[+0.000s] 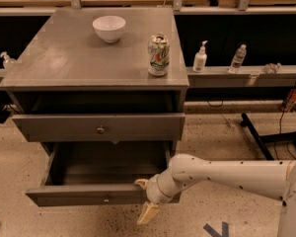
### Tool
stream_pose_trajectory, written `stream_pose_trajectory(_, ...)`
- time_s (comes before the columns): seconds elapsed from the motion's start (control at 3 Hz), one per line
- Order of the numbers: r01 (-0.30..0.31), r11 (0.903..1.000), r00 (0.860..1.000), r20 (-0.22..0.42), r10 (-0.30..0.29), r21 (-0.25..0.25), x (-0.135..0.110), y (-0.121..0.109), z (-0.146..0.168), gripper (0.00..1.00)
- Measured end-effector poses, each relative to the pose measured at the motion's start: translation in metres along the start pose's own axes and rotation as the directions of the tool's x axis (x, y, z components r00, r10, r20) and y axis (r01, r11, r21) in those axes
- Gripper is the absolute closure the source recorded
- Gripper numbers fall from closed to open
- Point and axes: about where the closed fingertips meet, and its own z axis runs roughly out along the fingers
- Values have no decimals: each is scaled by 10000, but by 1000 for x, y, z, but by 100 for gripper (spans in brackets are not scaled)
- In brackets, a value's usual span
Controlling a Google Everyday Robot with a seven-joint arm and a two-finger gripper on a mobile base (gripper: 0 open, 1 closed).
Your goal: Open middle drawer
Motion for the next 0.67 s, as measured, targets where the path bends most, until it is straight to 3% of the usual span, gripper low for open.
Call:
stream_pose_trajectory(0.33,-350,9993,9994,55,350,-110,-5,14,0,30)
stream_pose_trajectory(0.67,-519,9985,9984,200,523,-177,-8,19,0,43)
